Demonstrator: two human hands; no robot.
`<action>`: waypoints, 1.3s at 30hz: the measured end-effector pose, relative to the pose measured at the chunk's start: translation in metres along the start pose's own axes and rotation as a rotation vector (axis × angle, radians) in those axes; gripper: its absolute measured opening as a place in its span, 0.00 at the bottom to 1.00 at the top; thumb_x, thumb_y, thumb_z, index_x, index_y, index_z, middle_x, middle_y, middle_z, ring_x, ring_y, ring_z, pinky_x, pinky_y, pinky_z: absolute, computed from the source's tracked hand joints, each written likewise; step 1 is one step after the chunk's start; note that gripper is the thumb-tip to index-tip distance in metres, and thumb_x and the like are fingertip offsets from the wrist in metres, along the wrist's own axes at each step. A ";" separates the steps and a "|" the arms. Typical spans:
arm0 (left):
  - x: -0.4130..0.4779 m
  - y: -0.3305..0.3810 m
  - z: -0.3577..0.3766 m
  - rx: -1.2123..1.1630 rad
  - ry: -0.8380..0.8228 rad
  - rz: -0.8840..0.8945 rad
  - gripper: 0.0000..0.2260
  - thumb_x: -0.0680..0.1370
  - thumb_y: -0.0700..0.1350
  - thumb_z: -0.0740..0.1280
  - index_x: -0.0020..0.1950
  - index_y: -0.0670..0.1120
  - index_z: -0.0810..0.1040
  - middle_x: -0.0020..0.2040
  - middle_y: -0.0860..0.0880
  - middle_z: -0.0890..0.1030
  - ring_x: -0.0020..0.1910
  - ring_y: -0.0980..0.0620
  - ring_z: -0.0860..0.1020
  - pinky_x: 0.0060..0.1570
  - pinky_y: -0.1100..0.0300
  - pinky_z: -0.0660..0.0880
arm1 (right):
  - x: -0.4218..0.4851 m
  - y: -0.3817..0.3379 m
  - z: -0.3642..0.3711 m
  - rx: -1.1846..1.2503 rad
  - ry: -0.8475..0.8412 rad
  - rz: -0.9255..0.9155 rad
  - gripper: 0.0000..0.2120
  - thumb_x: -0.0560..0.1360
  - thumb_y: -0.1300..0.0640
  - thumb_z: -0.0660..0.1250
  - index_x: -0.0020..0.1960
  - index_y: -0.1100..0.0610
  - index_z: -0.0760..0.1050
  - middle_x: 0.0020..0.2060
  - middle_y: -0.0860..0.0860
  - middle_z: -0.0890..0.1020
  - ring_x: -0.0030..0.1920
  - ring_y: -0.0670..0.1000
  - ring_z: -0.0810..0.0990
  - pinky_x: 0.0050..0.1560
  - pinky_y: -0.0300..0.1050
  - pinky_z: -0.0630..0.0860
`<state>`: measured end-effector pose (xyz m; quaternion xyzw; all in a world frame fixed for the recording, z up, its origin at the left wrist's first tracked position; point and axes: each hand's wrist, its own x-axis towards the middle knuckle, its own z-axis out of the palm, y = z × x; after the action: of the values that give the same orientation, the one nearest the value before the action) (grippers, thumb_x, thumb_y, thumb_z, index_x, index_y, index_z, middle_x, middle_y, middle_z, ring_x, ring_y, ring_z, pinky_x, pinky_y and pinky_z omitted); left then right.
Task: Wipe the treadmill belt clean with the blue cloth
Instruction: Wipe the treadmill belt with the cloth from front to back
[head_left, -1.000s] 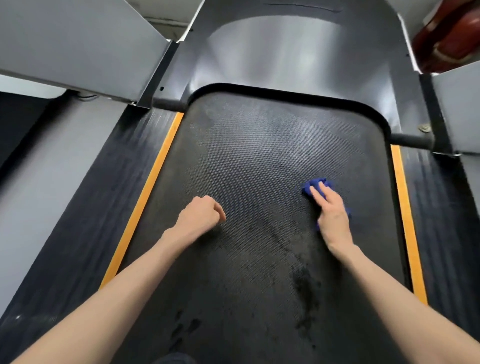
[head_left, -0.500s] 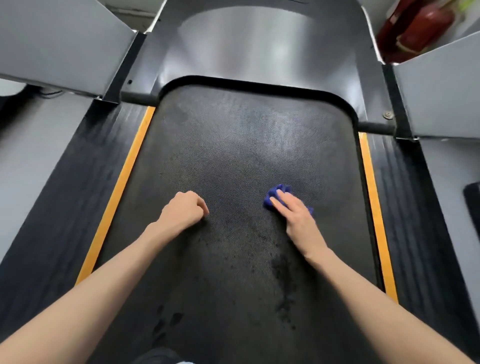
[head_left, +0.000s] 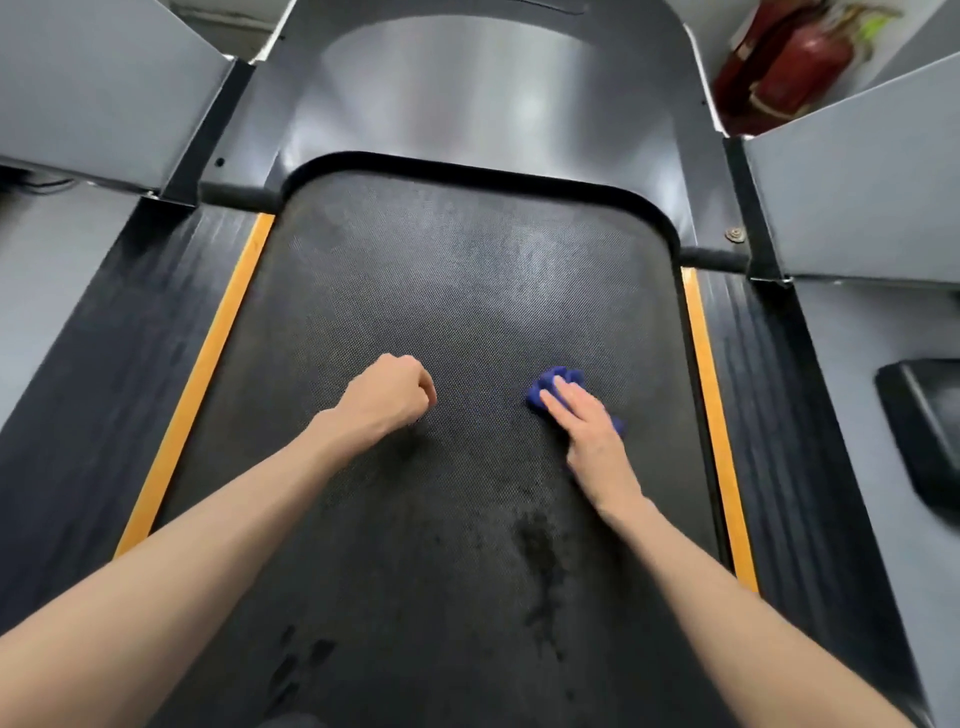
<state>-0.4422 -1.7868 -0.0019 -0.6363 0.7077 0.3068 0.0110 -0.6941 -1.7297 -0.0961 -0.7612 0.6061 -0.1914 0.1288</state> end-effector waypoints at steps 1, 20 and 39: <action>0.003 0.002 0.000 0.004 0.002 0.025 0.16 0.73 0.36 0.58 0.46 0.49 0.83 0.48 0.47 0.82 0.46 0.47 0.79 0.50 0.54 0.77 | -0.003 0.019 -0.013 0.006 0.076 0.160 0.28 0.67 0.75 0.56 0.66 0.63 0.71 0.67 0.61 0.70 0.68 0.61 0.67 0.71 0.35 0.49; 0.009 0.031 0.044 0.532 -0.126 0.327 0.21 0.76 0.41 0.58 0.68 0.54 0.70 0.67 0.52 0.68 0.66 0.50 0.69 0.71 0.44 0.53 | 0.059 0.038 -0.028 0.032 0.163 0.520 0.31 0.69 0.78 0.56 0.70 0.63 0.65 0.72 0.59 0.63 0.73 0.57 0.58 0.74 0.46 0.53; 0.017 0.053 0.053 0.514 -0.034 0.212 0.12 0.75 0.42 0.60 0.55 0.47 0.78 0.57 0.49 0.72 0.58 0.46 0.74 0.61 0.49 0.64 | 0.043 0.046 -0.057 -0.081 -0.016 0.577 0.31 0.73 0.76 0.55 0.73 0.58 0.60 0.74 0.56 0.57 0.74 0.55 0.55 0.71 0.45 0.53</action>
<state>-0.5129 -1.7787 -0.0297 -0.5298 0.8247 0.1272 0.1516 -0.7515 -1.7803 -0.0595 -0.5636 0.8036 -0.1164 0.1522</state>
